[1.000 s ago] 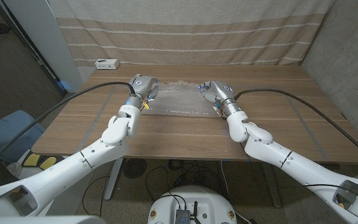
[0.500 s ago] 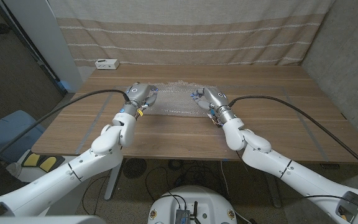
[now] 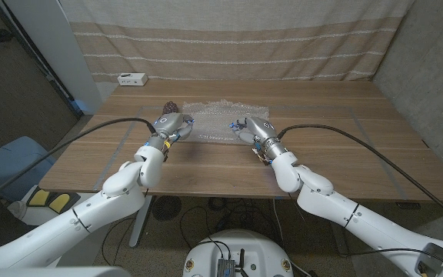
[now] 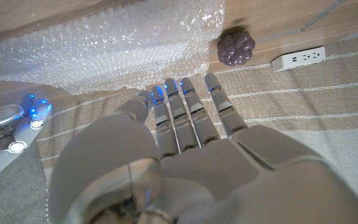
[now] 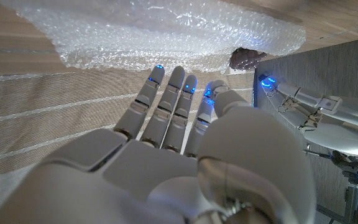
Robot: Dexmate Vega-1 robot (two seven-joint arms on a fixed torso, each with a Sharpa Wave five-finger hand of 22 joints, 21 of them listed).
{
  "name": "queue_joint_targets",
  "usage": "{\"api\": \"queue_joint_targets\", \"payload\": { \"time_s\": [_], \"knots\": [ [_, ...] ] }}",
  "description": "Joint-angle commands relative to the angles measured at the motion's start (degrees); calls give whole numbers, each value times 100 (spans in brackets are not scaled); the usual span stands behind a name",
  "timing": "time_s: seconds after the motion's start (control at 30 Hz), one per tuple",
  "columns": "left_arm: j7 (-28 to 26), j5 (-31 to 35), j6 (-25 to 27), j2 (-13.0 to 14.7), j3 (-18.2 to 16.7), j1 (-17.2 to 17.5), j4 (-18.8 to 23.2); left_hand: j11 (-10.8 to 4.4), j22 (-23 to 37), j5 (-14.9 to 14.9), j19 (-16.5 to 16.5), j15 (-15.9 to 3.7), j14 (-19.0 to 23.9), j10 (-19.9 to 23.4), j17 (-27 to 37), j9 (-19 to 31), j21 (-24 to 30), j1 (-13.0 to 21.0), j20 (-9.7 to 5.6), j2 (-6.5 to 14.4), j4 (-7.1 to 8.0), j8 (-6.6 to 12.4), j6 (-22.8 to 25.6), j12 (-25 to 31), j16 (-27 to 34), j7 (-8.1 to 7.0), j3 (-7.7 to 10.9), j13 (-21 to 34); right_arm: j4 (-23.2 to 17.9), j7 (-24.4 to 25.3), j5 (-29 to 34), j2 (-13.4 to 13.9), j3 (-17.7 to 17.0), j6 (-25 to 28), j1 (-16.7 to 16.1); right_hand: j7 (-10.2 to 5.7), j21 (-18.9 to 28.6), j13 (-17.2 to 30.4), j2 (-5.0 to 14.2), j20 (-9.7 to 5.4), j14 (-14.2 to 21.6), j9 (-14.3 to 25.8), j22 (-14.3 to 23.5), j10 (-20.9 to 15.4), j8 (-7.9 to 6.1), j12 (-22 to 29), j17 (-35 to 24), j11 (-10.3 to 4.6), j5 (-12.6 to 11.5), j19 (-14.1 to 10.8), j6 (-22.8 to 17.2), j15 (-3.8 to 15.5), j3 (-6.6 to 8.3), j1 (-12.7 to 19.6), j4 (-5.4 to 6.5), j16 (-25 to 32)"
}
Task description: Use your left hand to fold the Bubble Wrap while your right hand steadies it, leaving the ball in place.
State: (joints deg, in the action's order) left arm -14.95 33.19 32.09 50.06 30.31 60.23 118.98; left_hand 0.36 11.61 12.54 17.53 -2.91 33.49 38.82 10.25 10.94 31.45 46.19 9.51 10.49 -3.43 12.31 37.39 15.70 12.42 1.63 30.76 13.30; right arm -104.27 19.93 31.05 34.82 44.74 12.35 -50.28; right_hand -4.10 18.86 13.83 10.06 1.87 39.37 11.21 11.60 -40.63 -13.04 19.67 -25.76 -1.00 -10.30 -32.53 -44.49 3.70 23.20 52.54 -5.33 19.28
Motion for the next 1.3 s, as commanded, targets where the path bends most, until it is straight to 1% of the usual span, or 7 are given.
{"api": "queue_joint_targets", "payload": {
  "time_s": [0.03, 0.23, 0.47, 0.67, 0.8, 1.03, 1.3],
  "knots": [
    [77, -305, -140, 106, 38, 8, -54, 29, 8, 52, 38, -26, 137, 111, 10, -9, 32, -112, -32, -18, 55, 20, 144, 38, 15, 1, 41, -10, 143, -310, -93, -52, 81, -41, 22, 28, 45, 8, 3, 11, 108, 6, 18, -103, -4, 27, -12, 78, -5, -26, -36, 355, 23, -82, 34, 15],
    [343, -156, -34, 172, 241, -221, -144, 32, 5, 66, 81, -16, 272, 259, 0, -12, 61, -224, -76, -48, 88, 33, 301, 60, 20, 66, 77, -31, 260, -456, -147, -97, 111, 10, 113, 52, 80, 1, 14, 19, 198, 5, 21, -180, -6, 45, -21, 87, -9, -80, -75, 326, 36, -124, 61, 42],
    [706, -86, 35, 207, 437, -499, -298, 68, -9, 60, 63, 34, 170, 142, -13, -21, 57, -358, 42, -108, 109, -36, 260, -33, -69, 74, 85, -62, 343, -811, -314, -118, 148, 139, 263, 147, 107, -15, -10, 69, 326, 2, 24, -211, 41, 30, -9, 198, -10, -82, -23, 244, 32, -266, 147, 55],
    [1082, -205, 16, 185, 554, -745, -491, 126, -41, -2, 51, 111, -73, -71, -3, -26, 35, -661, 103, -92, 262, -174, 5, -188, -173, 101, 63, -111, 402, -1023, -415, -121, 193, 258, 365, 163, 124, -31, -43, 111, 327, -1, 25, -181, 102, -10, 26, 262, -7, -68, 86, 150, 3, -425, 231, 8],
    [1338, -277, -17, 229, 637, -892, -582, 156, -55, -60, 73, 160, -121, -142, 7, -23, 28, -878, 164, -86, 401, -194, -97, -244, -169, 140, 17, -129, 473, -1180, -405, -107, 278, 362, 458, 181, 126, -37, -44, 136, 340, -1, 25, -185, 121, -19, 33, 282, -8, -55, 122, 115, -2, -480, 261, -1],
    [1632, -81, 41, 323, 854, -1070, -624, 200, -70, -256, 0, 186, -46, -7, 27, -26, -53, -1697, 113, -125, 967, -153, -71, -258, -119, 262, -264, -160, 496, -1195, -154, -27, 451, 404, 545, 138, 137, -53, -49, 157, 304, -4, 23, -158, 50, -58, 65, 322, -19, -32, -100, 96, 17, -567, 291, -62],
    [1635, 500, 89, 397, 1060, -1127, -579, 207, -74, -278, -150, 208, -139, -39, 24, -37, -139, -2037, 75, -161, 1168, -106, 95, -297, -148, 245, -383, -174, 487, -1234, 15, -6, 529, 482, 595, 173, 136, -67, -56, 168, 247, -9, 19, -130, -11, -98, 56, 318, -30, 10, -321, 123, 45, -575, 253, -88]
  ]
}}
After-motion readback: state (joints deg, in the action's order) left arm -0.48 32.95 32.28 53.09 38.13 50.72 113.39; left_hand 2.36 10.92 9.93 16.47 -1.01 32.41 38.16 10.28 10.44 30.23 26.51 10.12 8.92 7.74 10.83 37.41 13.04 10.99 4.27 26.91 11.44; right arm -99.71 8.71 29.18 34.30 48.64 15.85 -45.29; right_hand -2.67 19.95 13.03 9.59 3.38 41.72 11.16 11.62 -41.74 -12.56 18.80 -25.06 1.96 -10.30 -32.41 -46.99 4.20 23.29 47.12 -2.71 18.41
